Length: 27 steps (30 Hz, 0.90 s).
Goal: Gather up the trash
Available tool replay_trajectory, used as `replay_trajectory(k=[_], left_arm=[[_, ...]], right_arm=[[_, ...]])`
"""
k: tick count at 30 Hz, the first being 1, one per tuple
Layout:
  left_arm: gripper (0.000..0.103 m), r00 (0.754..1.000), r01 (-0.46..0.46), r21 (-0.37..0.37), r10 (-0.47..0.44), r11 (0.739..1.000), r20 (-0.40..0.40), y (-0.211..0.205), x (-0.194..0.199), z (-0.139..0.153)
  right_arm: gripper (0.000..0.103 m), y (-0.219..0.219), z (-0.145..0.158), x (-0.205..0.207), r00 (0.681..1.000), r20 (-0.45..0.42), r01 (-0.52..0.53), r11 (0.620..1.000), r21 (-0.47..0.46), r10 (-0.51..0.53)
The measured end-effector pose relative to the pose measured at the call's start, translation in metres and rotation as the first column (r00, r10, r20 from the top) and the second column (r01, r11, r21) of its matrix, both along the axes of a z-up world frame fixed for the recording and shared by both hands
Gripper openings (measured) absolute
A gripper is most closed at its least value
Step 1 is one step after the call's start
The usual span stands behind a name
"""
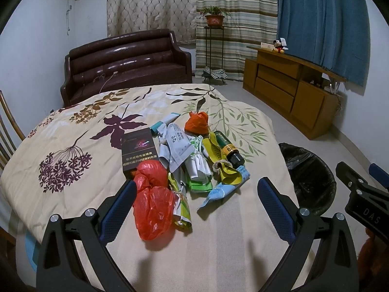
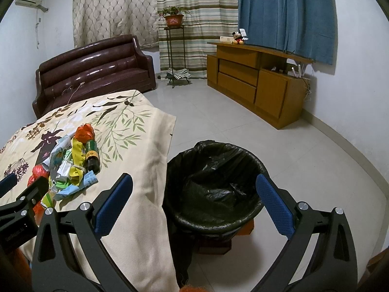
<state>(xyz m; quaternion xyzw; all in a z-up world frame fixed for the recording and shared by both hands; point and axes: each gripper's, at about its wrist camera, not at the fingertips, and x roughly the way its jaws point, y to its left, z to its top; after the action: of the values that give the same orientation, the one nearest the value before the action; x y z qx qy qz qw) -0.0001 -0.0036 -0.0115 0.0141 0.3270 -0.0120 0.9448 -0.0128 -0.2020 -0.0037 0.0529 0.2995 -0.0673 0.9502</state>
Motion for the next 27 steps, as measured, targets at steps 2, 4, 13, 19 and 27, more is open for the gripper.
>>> replay_trajectory(k=[2, 4, 13, 19, 27], left_arm=[[0.097, 1.000, 0.000, -0.001, 0.000, 1.000, 0.000, 0.0004, 0.0003, 0.0003], [0.097, 1.000, 0.000, -0.001, 0.000, 1.000, -0.001, 0.0007, 0.0005, 0.0008], [0.097, 1.000, -0.001, -0.003, 0.001, 1.000, -0.004, 0.0008, 0.0002, -0.0011], [0.097, 1.000, 0.000, -0.006, 0.000, 1.000, -0.009, 0.0004, -0.0003, -0.0035], [0.097, 1.000, 0.000, -0.005, 0.000, 1.000, -0.012, 0.0000, -0.0014, -0.0057]], right_arm=[[0.099, 0.0001, -0.0002, 0.0001, 1.000, -0.001, 0.000, 1.000, 0.000, 0.000], [0.099, 0.0002, -0.0003, 0.0002, 1.000, -0.001, 0.000, 1.000, -0.001, 0.000], [0.099, 0.0005, -0.0009, 0.0007, 1.000, -0.002, 0.000, 1.000, -0.001, 0.000], [0.099, 0.0009, -0.0008, 0.0008, 1.000, -0.003, 0.000, 1.000, -0.001, 0.000], [0.099, 0.0012, -0.0011, 0.0009, 1.000, -0.003, 0.000, 1.000, -0.001, 0.000]])
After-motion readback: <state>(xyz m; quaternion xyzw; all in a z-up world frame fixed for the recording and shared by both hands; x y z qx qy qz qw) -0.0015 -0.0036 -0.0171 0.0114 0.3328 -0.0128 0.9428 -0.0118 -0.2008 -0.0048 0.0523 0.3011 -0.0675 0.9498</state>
